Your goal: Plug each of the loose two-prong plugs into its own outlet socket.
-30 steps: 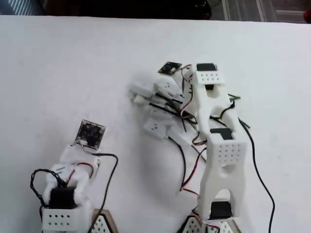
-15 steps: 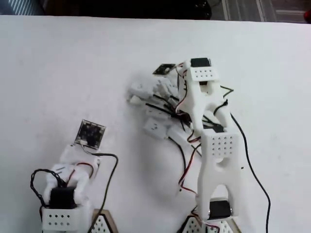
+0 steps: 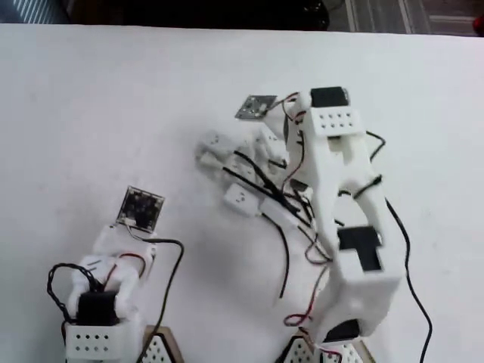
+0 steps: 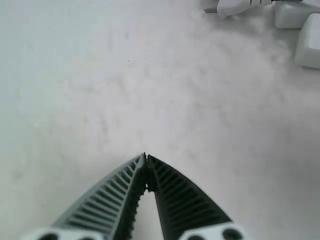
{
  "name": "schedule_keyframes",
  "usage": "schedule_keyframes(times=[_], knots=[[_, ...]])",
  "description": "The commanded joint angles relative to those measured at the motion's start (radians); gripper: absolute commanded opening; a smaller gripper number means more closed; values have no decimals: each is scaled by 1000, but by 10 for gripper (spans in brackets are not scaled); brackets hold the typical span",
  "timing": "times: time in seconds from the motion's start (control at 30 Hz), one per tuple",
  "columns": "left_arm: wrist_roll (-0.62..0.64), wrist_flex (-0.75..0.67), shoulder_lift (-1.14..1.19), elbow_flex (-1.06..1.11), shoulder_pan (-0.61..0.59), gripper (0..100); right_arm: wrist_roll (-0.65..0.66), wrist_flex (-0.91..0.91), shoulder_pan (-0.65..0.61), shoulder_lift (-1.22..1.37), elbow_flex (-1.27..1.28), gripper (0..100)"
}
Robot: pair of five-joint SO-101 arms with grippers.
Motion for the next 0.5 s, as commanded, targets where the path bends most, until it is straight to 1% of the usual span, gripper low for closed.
schedule_keyframes(times=[0.0,0.13,0.27,0.47], knots=[[-9,-12,-5,-3,7,24,48,15,25,-228,77,19],[-9,-12,-5,-3,7,24,110,16,101,-352,150,19],[-9,-12,-5,-3,7,24,150,16,214,-424,203,19],[-9,-14,-5,-3,7,24,149,19,371,-447,245,19]])
